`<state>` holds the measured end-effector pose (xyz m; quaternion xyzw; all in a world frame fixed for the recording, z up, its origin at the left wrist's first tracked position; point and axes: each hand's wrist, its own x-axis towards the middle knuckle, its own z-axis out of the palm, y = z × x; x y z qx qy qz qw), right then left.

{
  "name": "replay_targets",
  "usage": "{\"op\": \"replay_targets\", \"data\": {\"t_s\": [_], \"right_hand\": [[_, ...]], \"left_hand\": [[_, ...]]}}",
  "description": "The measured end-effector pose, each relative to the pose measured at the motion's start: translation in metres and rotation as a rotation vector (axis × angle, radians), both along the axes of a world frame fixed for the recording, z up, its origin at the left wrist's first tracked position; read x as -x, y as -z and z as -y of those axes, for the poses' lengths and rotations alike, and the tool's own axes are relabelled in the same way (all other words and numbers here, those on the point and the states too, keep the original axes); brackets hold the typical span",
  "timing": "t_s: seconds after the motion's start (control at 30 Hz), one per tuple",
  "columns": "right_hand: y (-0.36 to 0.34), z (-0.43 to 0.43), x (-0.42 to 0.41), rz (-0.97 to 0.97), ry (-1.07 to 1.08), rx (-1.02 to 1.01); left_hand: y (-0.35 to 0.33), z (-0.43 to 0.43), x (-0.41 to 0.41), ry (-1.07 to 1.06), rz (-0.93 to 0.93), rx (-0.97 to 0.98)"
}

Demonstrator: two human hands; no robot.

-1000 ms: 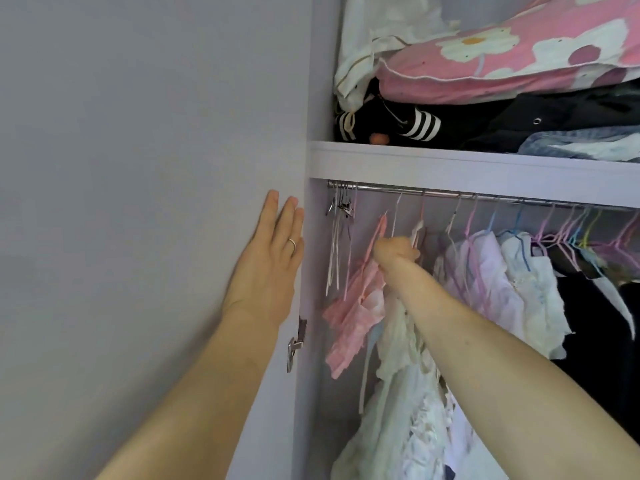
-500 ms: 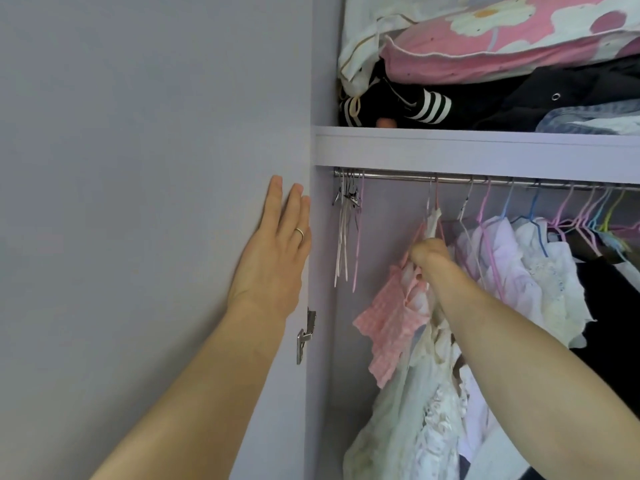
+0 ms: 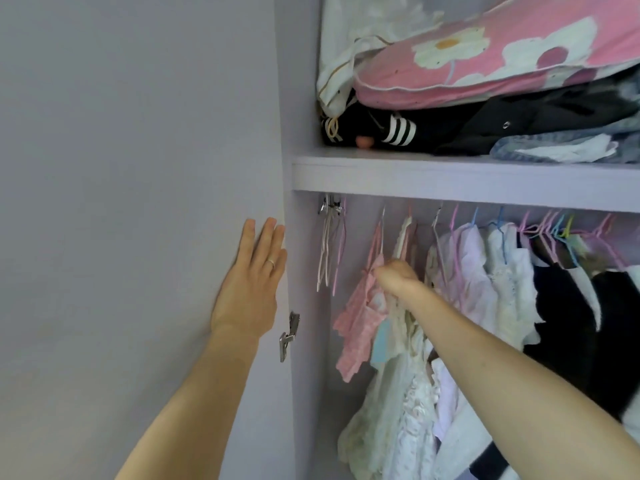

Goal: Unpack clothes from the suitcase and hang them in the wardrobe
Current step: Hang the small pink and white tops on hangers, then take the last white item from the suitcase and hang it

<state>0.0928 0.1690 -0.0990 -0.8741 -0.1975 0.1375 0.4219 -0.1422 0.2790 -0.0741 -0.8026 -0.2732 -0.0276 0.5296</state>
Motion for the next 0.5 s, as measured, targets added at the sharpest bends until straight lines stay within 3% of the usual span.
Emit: {"op": "replay_targets", "data": {"t_s": [0.13,0.27,0.37,0.5], "right_hand": [[-0.047,0.061,0.042,0.037,-0.143,0.103],[-0.084,0.140,0.083,0.120,-0.204,0.179],[-0.096,0.199,0.111,0.241,-0.231,0.207],[-0.095,0.278,0.159,0.348,-0.245,0.190]], "left_hand": [[-0.032,0.025,0.001,-0.022,-0.054,0.313],[-0.056,0.075,0.000,0.035,0.168,0.874],[-0.072,0.116,0.004,0.169,0.284,1.156],[-0.077,0.172,0.011,0.391,0.336,1.280]]}}
